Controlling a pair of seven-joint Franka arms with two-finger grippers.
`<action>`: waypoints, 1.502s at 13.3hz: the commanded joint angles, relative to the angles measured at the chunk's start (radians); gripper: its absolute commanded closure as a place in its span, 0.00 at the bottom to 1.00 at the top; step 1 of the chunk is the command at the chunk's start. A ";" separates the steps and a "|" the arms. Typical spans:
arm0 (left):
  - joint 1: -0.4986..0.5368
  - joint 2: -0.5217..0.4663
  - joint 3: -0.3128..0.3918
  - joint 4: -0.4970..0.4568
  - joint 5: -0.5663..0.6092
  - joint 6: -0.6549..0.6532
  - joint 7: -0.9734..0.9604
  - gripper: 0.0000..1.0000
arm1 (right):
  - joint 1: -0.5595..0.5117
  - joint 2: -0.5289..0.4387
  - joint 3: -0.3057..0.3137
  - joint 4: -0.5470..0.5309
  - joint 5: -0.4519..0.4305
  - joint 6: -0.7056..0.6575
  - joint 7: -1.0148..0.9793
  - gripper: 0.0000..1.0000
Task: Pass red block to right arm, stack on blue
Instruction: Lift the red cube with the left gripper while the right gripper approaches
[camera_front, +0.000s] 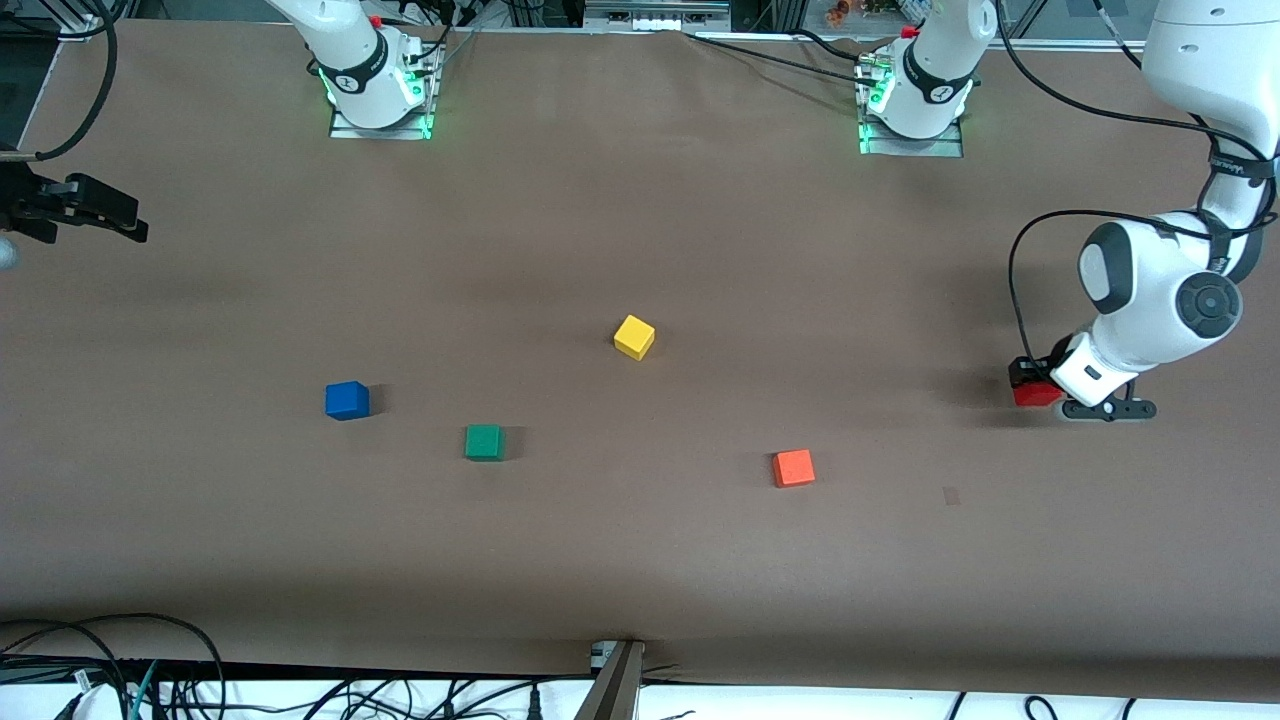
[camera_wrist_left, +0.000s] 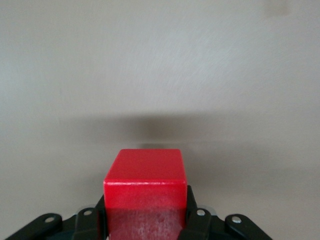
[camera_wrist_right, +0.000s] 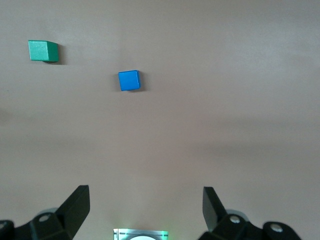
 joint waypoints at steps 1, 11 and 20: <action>0.006 -0.010 -0.031 0.059 -0.010 -0.010 0.196 0.84 | 0.003 0.027 0.006 0.004 0.014 0.000 -0.005 0.00; 0.039 0.006 -0.189 0.126 -0.548 -0.049 0.805 0.79 | 0.072 0.142 0.020 0.006 0.226 0.021 0.004 0.00; 0.022 0.038 -0.301 0.255 -1.040 -0.220 1.154 0.79 | 0.066 0.278 0.017 0.006 0.653 0.051 0.003 0.00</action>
